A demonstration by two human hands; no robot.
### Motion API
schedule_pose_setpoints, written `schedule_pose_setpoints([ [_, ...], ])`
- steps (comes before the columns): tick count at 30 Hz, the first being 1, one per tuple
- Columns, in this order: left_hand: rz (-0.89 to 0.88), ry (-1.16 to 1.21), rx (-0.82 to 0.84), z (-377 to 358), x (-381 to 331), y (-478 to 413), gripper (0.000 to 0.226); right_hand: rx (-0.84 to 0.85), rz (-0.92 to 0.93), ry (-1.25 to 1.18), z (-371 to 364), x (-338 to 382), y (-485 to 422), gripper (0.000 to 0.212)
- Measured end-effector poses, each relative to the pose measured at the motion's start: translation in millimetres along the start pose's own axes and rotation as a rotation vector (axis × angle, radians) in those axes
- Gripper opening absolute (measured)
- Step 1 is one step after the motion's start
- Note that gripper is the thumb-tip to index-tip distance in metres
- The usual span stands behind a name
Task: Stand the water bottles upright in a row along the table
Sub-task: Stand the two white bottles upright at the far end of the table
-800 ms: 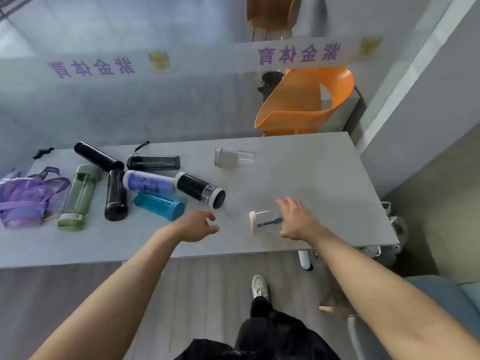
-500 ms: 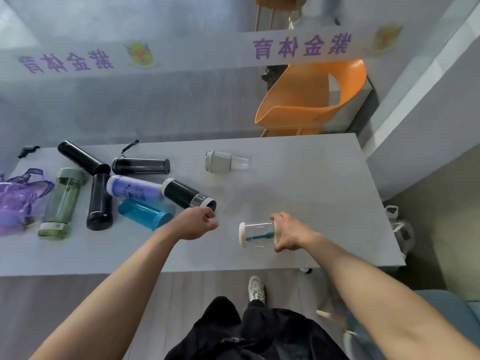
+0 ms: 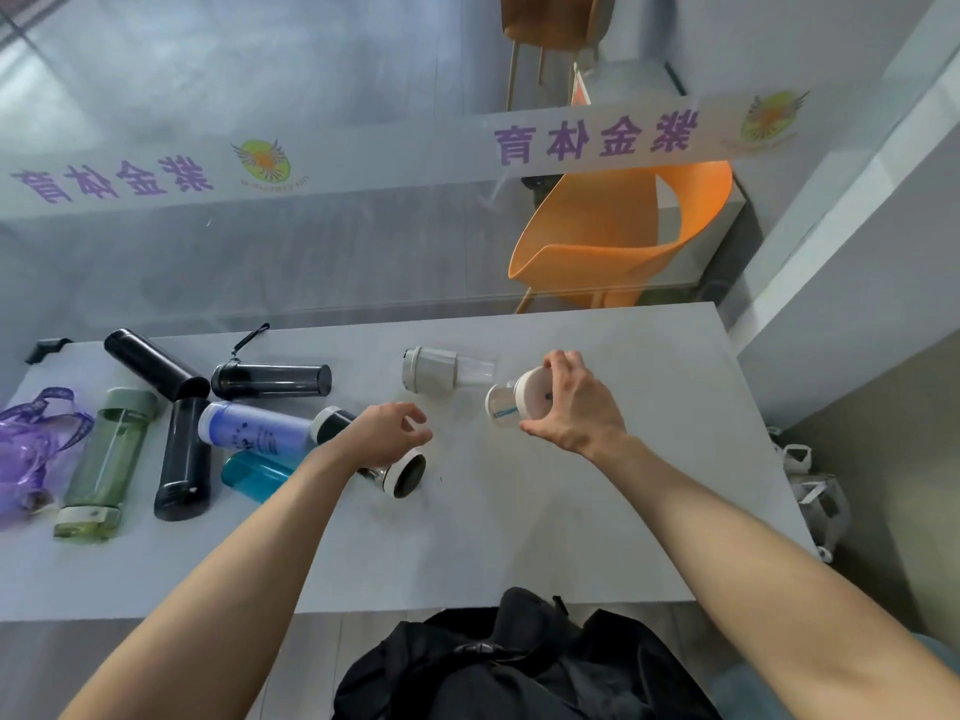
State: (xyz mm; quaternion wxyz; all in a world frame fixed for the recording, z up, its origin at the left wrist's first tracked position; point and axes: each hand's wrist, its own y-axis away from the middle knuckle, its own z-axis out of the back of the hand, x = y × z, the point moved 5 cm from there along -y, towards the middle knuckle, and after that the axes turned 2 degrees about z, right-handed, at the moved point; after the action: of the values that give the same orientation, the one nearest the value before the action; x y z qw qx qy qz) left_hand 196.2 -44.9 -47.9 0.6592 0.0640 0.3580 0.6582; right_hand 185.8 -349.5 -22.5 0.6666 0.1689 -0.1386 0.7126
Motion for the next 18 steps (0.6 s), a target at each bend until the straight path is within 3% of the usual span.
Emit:
schedule_pose_setpoints([
  [6,0.018,0.008,0.024,4,-1,-22,0.038,-0.014,0.072,0.104,-8,4,-27,0.074],
  [13,0.02,-0.003,0.033,6,5,-39,0.037,-0.043,0.044,-0.046,-37,-15,-20,0.126],
  [18,0.063,0.025,-0.012,5,6,-48,0.033,-0.125,-0.217,-0.347,-54,-43,13,0.144],
])
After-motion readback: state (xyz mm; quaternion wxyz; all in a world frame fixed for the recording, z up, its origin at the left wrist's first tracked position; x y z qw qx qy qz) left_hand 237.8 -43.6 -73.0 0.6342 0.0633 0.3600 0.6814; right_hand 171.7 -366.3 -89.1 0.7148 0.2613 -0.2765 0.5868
